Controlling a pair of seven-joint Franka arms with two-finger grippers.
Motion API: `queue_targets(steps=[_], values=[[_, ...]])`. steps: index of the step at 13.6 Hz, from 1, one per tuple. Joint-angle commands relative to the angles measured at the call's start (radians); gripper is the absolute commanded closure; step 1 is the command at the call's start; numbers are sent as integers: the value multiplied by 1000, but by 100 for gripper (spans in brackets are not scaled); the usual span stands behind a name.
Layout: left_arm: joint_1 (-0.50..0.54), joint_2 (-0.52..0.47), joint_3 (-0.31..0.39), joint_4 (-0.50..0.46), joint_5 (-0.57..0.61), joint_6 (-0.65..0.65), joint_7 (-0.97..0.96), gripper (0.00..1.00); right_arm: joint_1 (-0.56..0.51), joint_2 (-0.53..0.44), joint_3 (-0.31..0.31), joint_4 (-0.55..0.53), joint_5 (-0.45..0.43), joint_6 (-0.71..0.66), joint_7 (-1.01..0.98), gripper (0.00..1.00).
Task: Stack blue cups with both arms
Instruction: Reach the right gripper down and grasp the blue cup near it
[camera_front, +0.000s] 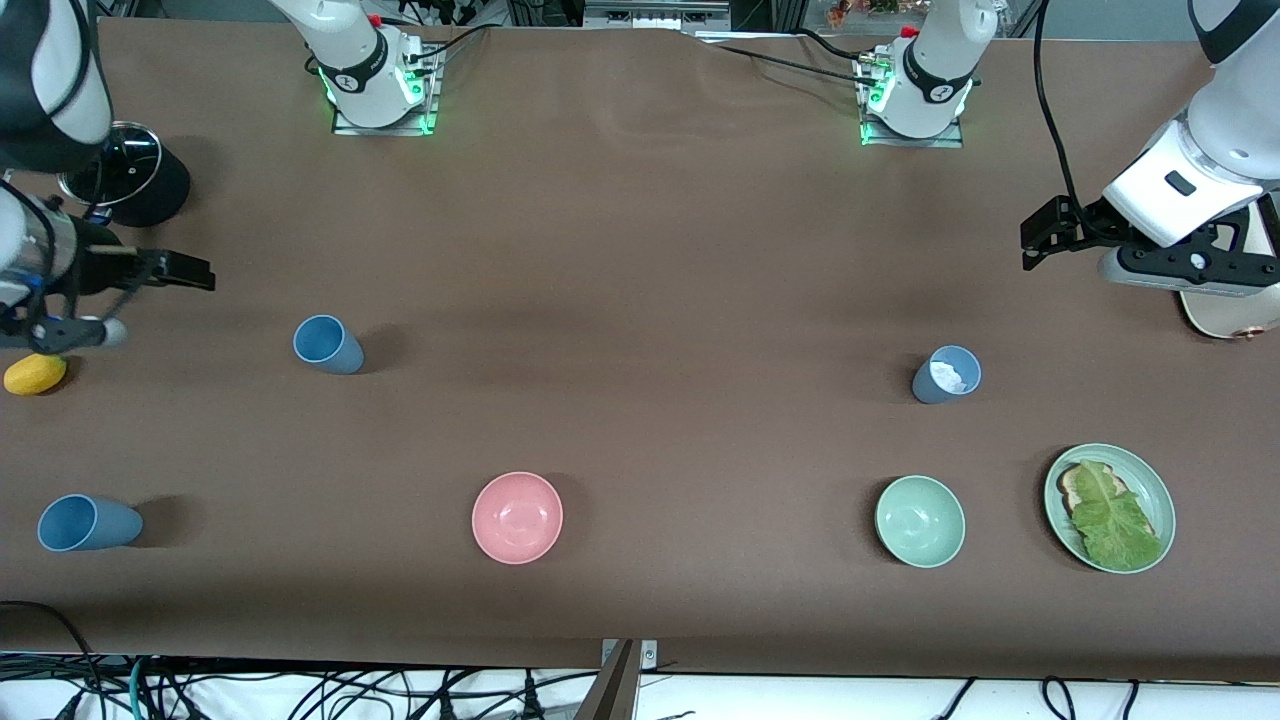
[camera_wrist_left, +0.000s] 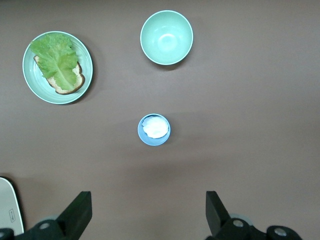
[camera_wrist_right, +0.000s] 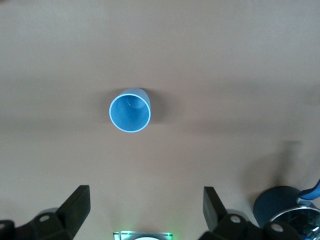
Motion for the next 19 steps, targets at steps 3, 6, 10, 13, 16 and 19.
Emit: queue_targets(steps=[3,6,10,13,16,19], values=[[4,8,2,18,-13,-3,24,0,-2,-14,-6,-161,-3,182,1,0],[4,8,2,18,-13,-3,24,0,-2,-11,-4,-292,-3,377,-1,0],[4,8,2,18,-13,-3,24,0,-2,32,-4,-405,-3,586,-1,0],[4,8,4,18,-13,-2,24,0,-2,75,-4,-412,-2,643,1,0],[4,8,2,18,-13,-3,24,0,-2,103,-4,-412,-2,651,1,0],[6,8,2,18,-13,-2,24,0,-2,123,-3,-412,-2,651,1,0]])
